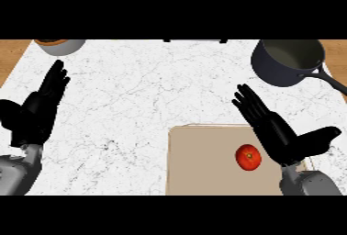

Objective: Pick the tomato from the tray and place it in the pot

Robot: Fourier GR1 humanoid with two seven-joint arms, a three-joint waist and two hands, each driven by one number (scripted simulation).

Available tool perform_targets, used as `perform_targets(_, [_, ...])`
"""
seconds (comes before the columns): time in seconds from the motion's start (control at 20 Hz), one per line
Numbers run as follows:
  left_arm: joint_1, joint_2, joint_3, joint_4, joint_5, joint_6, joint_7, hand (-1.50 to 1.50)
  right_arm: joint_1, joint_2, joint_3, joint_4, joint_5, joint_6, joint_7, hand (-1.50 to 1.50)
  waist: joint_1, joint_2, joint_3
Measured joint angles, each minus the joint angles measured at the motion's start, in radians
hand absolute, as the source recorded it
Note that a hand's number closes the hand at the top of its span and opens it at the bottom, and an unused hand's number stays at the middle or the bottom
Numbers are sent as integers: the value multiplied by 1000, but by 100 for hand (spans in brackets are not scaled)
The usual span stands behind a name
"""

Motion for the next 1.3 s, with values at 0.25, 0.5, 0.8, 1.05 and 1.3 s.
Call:
perform_targets(0.25, [89, 36, 28, 37, -24, -4, -26, 0, 93, -118, -65, 35, 76, -55, 54, 150, -18, -12, 6])
perform_targets(0.5, [158, 52, 29, 71, -34, -2, -19, 0, 128, -338, -138, 65, 365, -193, -26, -150, -43, -25, 0])
perform_targets(0.8, [259, 48, 39, 51, -38, -11, -57, 0, 336, -339, -151, -61, 570, -398, -225, -150, -46, -25, 7])
perform_targets(1.05, [265, 29, 55, 63, -54, -40, -75, 0, 409, -377, -124, -204, 671, -371, -104, -150, -32, -19, 8])
perform_targets(1.3, [268, 10, 56, 66, -70, -51, -84, 0, 353, -456, -90, -315, 716, -235, 127, -150, -20, -16, 8])
